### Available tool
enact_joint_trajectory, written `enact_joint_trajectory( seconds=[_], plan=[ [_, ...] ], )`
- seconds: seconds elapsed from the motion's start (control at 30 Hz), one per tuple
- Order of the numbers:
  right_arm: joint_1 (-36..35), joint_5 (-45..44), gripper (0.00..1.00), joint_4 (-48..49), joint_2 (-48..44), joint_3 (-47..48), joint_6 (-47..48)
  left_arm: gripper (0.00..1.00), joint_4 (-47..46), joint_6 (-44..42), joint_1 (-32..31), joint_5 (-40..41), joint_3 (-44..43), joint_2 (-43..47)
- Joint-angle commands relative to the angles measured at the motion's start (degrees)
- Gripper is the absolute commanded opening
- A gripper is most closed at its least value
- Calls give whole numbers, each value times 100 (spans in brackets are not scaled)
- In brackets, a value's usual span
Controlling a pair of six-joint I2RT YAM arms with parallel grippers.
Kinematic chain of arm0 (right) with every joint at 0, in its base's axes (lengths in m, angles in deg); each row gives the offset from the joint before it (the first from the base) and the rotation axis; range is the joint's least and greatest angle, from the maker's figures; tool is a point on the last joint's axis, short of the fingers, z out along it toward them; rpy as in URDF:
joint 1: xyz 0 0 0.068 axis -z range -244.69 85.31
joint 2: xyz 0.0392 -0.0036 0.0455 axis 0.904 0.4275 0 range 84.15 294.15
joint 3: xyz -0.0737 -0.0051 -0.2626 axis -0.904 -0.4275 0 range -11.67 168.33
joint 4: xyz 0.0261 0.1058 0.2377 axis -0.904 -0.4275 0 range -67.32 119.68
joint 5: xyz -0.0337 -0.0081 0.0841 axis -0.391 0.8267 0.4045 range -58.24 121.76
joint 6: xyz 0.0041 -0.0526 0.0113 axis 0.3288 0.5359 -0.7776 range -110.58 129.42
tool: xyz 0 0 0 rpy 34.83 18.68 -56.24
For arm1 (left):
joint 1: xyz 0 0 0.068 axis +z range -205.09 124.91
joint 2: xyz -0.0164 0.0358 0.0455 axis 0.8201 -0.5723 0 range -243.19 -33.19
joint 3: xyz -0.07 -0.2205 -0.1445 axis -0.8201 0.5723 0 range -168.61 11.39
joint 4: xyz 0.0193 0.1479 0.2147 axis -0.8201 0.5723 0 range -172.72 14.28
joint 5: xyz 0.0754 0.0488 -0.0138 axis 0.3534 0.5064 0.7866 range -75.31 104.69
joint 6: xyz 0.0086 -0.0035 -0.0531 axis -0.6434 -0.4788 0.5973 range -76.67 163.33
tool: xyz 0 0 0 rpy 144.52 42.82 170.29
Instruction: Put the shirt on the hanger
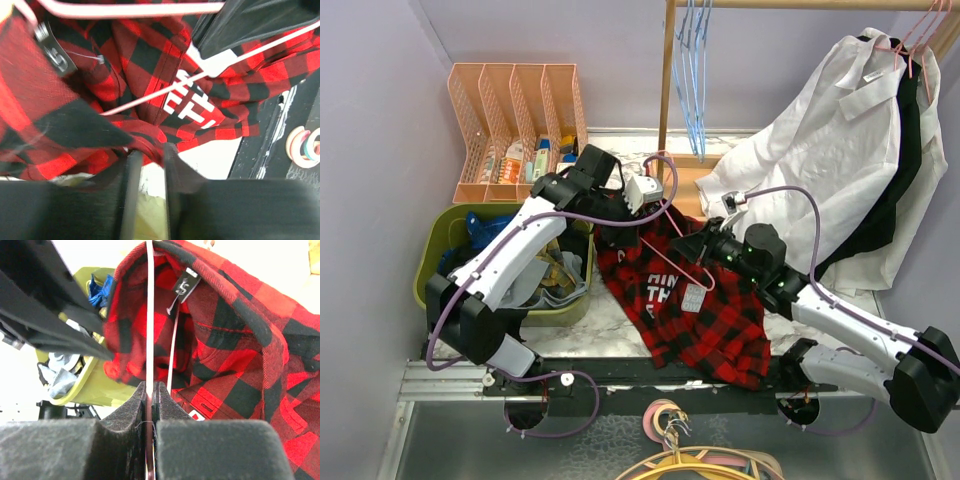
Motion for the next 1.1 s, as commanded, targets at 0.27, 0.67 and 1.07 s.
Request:
enact_joint_trajectory(
  seconds=[0.27, 0.67, 1.07],
  plan=[
    [-9, -275, 1, 1366, 110, -599, 17, 68, -340, 84, -140, 92, 416, 190],
    [-7, -137, 1, 1774, 1231, -502, 114, 66, -134, -118, 1357, -388, -1284, -395],
    [-7, -371, 1, 1606, 1543, -218, 161, 36, -880, 637, 711, 1934, -985, -1359]
  ],
)
